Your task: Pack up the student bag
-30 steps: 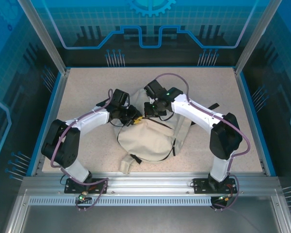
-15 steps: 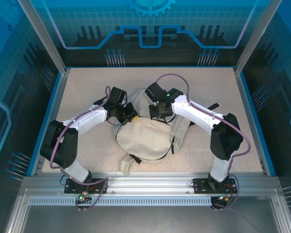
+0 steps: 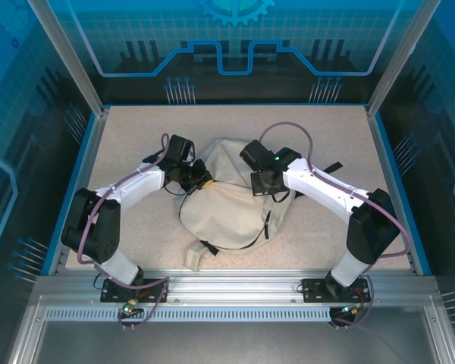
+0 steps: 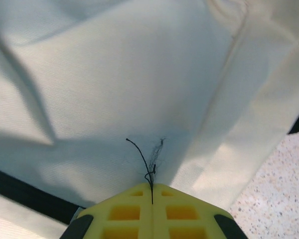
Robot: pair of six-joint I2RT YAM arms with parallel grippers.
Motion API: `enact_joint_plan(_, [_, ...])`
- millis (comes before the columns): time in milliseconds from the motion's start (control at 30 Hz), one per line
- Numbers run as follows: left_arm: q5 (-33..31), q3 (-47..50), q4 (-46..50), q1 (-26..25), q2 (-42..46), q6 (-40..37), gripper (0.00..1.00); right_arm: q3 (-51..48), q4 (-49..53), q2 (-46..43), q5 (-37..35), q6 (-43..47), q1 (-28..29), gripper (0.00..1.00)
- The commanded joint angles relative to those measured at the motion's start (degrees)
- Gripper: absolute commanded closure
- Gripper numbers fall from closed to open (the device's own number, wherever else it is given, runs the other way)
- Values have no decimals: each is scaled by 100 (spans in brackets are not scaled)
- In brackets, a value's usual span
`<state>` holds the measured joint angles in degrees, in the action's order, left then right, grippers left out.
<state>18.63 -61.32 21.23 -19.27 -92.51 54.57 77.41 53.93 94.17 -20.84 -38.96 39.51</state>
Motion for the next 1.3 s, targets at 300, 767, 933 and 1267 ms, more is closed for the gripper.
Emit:
enact_joint_plan(300, [-1065, -597, 286, 848, -180, -367, 100, 674, -271, 1000, 93, 139, -638, 100])
enact_joint_plan(767, [-1295, -1326, -22, 1119, -874, -396, 86, 2693, -1010, 2536, 1362, 1395, -989, 100])
enact_joint_plan(933, [-1232, -1436, 325, 1127, -550, -682, 46, 2460, -1170, 1809, 1652, 1385, -980, 54])
enact_joint_plan(1267, [-2626, -1355, 1106, 1177, 1009, -2127, 1, 936, -1411, -725, 320, 1632, -1235, 0])
